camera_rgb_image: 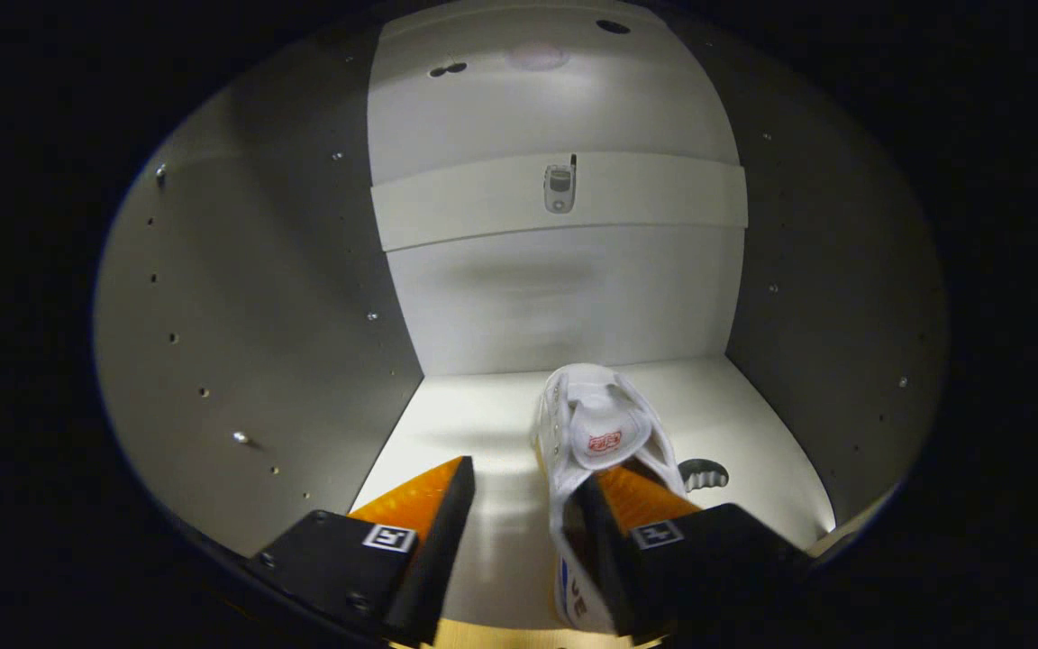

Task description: Open the shoe cabinet door, grab the shoes and put them into the shoe cabinet, then close the shoe cabinet door.

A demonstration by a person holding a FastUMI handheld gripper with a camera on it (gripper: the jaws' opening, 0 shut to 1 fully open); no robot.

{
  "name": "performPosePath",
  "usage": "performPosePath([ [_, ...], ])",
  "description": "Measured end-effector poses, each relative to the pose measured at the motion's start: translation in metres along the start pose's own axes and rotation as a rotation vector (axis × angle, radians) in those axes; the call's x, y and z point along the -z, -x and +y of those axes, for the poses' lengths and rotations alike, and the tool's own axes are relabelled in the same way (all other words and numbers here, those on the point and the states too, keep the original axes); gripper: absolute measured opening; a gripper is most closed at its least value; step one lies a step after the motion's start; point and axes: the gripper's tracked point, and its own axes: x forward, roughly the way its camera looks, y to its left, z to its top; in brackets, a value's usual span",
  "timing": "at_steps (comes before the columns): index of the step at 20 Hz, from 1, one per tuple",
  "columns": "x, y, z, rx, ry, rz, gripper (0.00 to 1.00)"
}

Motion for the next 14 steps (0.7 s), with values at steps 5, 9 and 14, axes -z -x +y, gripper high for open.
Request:
performPosePath([
  [5, 0.0, 0.049, -0.002, -0.001, 0.008, -0.031, 0.97],
  [9, -0.012, 0.098, -0.006, 0.008, 0.03, -0.099, 0.98],
  [14, -0.042, 0.187, -0.004, 0.017, 0.037, -0.274, 0.98],
])
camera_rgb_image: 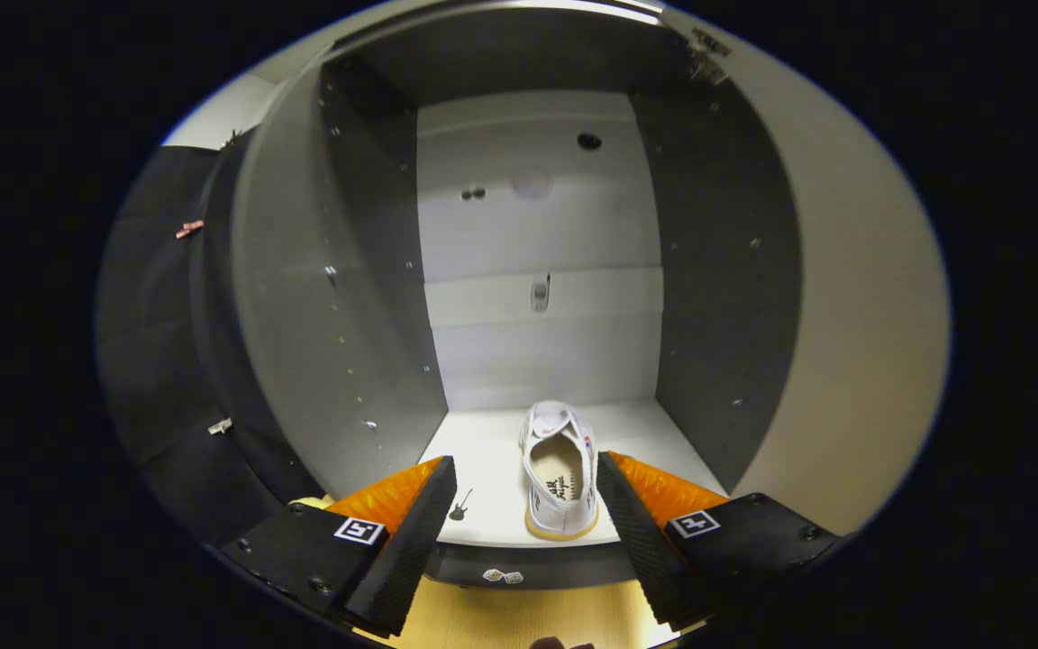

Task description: Open the shoe cabinet door, grab the shoes and put them into the shoe cabinet, then close the shoe cabinet door.

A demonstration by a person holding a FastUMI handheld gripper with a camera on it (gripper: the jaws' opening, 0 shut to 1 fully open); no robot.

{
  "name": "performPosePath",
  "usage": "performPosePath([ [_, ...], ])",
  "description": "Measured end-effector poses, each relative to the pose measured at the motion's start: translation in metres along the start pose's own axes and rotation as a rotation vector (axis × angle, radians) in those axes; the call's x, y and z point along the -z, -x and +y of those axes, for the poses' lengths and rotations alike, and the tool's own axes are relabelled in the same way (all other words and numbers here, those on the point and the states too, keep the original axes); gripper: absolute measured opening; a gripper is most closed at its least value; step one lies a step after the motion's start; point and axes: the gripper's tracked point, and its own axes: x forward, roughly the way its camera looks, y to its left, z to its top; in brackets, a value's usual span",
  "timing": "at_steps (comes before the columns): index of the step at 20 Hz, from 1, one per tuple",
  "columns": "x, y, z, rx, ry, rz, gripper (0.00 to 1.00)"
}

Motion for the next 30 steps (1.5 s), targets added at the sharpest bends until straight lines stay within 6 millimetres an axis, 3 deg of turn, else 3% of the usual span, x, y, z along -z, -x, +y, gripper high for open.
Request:
performPosePath([
  [3, -0.028, 0.061, -0.002, 0.014, 0.045, -0.097, 0.98],
  [10, -0.049, 0.196, -0.004, 0.002, 0.049, -0.166, 0.98],
  [17, -0.068, 0.308, -0.045, 0.033, 0.031, -0.216, 0.97],
  [19, -0.07, 0.33, -0.066, 0.062, 0.01, -0.221, 0.97],
  [25, -0.056, 0.366, -0.152, 0.222, -0.047, -0.17, 0.97],
  [28, -0.052, 0.376, -0.201, 0.306, -0.091, -0.17, 0.98],
  [30, -0.045, 0.372, -0.237, 0.371, -0.09, -0.162, 0.98],
])
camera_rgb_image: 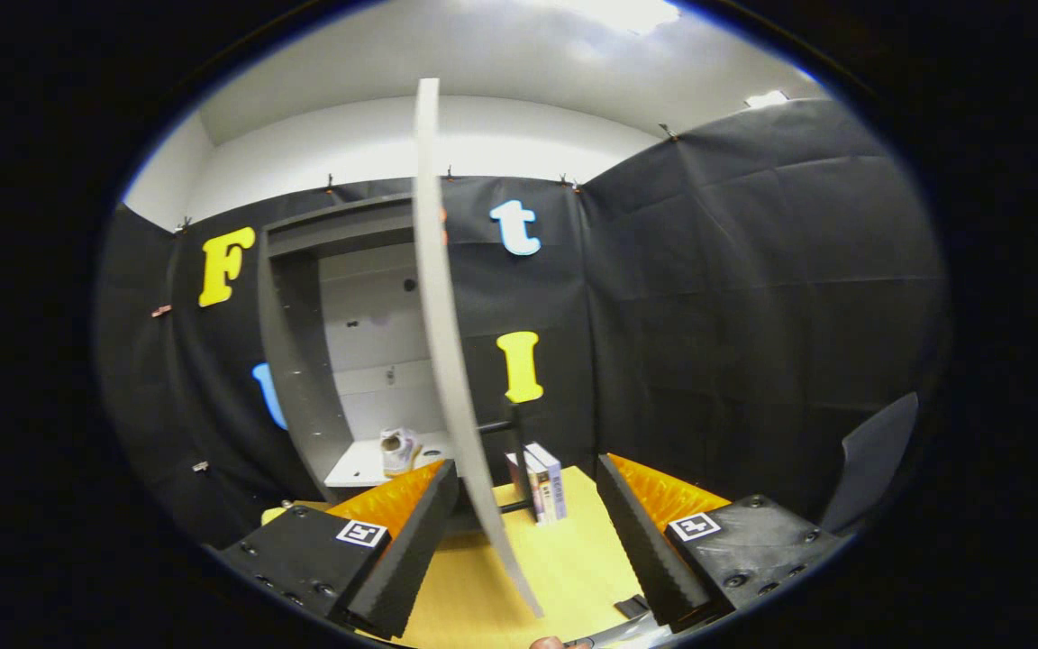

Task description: Open the shoe cabinet door, grab the shoes and put them into the shoe cabinet, then close the shoe cabinet door.

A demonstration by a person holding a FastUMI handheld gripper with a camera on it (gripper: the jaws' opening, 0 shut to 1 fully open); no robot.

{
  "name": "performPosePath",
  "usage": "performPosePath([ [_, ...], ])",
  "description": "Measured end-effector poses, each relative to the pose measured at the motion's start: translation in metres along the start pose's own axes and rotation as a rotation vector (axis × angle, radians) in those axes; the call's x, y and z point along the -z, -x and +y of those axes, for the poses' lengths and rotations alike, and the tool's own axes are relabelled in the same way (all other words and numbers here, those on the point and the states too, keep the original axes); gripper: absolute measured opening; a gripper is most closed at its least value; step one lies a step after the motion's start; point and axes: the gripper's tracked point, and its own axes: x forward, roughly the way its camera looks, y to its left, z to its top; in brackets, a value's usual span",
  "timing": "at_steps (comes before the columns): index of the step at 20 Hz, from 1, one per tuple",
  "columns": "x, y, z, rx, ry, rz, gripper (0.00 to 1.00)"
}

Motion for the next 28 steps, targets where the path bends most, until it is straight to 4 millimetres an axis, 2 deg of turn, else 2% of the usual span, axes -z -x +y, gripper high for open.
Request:
performPosePath([
  [3, 0.015, -0.025, -0.031, 0.06, 0.031, 0.044, 0.98],
  [4, 0.018, -0.035, -0.035, 0.059, 0.028, 0.06, 0.98],
  [6, 0.03, -0.056, -0.033, 0.051, 0.024, 0.079, 0.98],
  [8, 0.034, -0.066, -0.027, 0.029, 0.02, 0.088, 0.98],
  [15, 0.038, -0.067, -0.01, -0.033, 0.006, 0.1, 0.97],
  [17, 0.042, -0.064, 0.004, -0.049, 0.017, 0.102, 0.97],
  [21, 0.048, -0.047, 0.045, -0.104, 0.014, 0.114, 0.97],
  [28, 0.065, -0.037, 0.118, -0.217, -0.023, 0.145, 0.97],
])
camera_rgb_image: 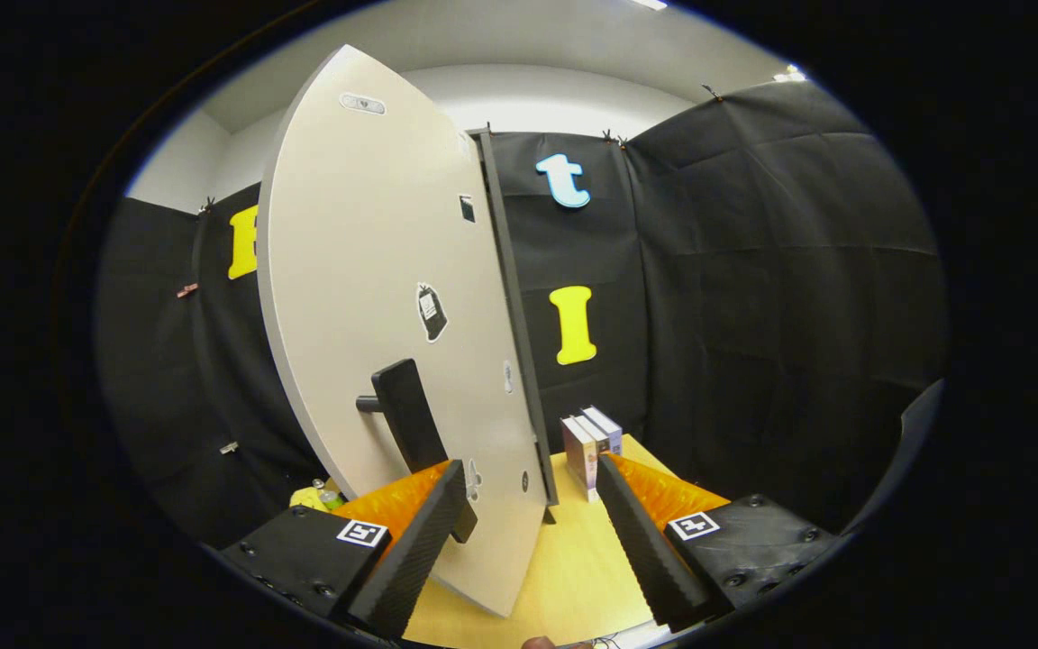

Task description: Open the shoe cabinet door, grab the shoes and put them into the shoe cabinet, then close the shoe cabinet door.

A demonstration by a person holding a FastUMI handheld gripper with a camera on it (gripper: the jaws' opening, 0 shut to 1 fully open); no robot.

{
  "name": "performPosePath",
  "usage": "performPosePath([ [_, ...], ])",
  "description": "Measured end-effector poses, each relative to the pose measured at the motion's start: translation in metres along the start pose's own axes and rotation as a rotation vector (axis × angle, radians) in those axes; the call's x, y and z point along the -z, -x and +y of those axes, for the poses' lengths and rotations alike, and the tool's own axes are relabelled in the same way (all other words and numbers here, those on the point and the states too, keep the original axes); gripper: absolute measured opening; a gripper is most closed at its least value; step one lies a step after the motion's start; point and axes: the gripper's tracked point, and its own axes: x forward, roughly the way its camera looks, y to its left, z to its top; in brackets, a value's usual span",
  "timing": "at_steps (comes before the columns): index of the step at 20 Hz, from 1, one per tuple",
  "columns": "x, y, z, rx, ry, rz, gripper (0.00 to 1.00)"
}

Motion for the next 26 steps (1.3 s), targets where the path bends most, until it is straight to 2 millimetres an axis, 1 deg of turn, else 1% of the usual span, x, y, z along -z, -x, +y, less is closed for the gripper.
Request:
performPosePath([
  [5, 0.009, -0.015, 0.046, -0.079, -0.01, 0.024, 0.97],
  [7, 0.01, -0.024, 0.058, -0.108, -0.008, 0.032, 0.97],
  [11, 0.015, -0.036, 0.098, -0.171, -0.008, 0.043, 0.97],
  [13, 0.013, -0.04, 0.12, -0.201, -0.001, 0.039, 0.98],
  [14, 0.01, -0.04, 0.124, -0.207, 0.017, 0.032, 0.98],
  [19, -0.001, -0.043, 0.13, -0.209, 0.071, -0.01, 0.98],
  [26, -0.018, -0.043, 0.118, -0.156, 0.113, -0.058, 0.98],
])
